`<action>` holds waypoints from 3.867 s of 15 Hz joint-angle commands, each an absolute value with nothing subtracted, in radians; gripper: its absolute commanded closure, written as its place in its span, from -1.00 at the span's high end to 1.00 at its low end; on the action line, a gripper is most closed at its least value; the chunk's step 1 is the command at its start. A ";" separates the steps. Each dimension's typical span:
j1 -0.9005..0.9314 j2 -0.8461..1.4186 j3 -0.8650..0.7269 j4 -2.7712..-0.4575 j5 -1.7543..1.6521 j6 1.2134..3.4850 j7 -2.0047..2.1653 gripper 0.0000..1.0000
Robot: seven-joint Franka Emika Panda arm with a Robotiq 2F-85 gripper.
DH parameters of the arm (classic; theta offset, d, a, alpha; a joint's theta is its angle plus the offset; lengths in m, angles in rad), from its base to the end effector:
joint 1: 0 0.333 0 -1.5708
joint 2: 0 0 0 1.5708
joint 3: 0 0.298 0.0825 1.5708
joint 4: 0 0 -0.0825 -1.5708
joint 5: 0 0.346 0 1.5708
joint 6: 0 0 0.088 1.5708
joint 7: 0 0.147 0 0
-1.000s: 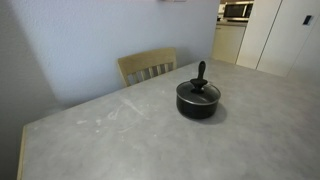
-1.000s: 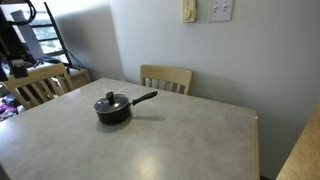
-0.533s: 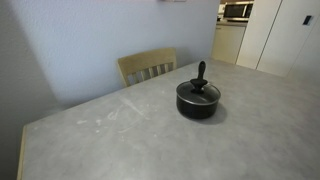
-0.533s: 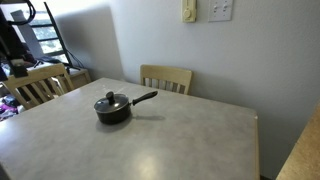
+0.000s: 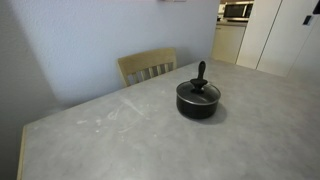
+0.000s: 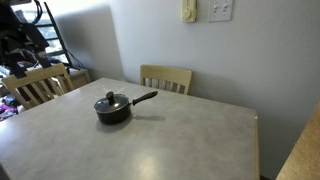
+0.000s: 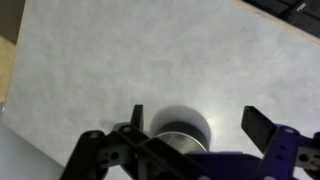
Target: Remove the glass lid from the black pot
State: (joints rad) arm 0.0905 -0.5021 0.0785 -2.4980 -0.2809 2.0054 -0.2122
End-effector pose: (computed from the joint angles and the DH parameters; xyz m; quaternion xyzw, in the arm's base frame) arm 0.3682 0.0356 0.4241 0.9598 0.2399 -0.0009 0.1459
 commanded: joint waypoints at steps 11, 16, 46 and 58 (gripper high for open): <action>0.162 -0.336 -0.037 -2.499 -0.089 2.478 -0.531 1.00; 0.180 -0.312 -0.054 -2.489 -0.057 2.470 -0.569 1.00; 0.043 0.244 0.029 -2.074 0.057 2.266 -0.947 1.00; 0.010 0.384 0.038 -1.979 0.008 2.424 -0.897 1.00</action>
State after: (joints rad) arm 0.0508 0.3231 0.0079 -2.0387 0.0287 2.4050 -0.9026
